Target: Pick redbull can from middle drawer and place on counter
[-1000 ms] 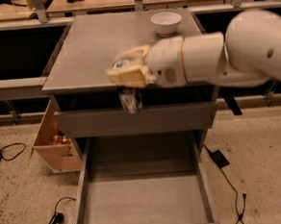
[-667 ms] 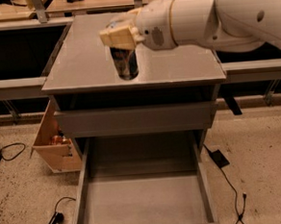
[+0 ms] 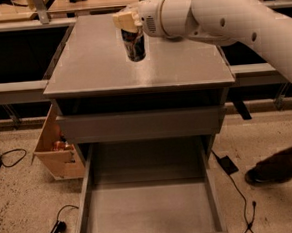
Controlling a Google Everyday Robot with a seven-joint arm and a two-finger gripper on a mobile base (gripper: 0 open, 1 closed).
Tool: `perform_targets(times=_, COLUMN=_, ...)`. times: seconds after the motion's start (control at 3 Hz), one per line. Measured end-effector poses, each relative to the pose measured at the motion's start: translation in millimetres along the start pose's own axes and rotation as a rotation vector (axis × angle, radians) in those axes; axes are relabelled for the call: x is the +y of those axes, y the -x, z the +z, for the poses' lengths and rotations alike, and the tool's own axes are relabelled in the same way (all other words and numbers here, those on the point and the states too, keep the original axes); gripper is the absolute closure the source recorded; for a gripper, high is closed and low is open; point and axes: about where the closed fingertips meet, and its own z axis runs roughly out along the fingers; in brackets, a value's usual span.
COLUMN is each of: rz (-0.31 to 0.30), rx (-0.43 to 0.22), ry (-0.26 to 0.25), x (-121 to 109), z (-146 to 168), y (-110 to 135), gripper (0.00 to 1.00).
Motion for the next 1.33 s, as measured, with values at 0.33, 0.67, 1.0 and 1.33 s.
perform_targets(times=0.33, rz=-0.005, rx=-0.002, ry=0.008, x=-2.6, z=8.4, y=3.4, gripper=1.0)
perform_targets(times=0.67, rz=-0.004, rx=-0.009, ry=-0.018, x=-18.5, z=35.0, y=6.5, gripper=1.0)
perform_targets(times=1.0, rz=0.049, rx=-0.042, ry=-0.038, x=-26.0, z=74.0, y=-8.9, gripper=1.0)
perform_targets(times=1.33, rz=0.142, rx=-0.018, ry=-0.01, x=-18.8, z=125.5, y=-42.7, gripper=1.0)
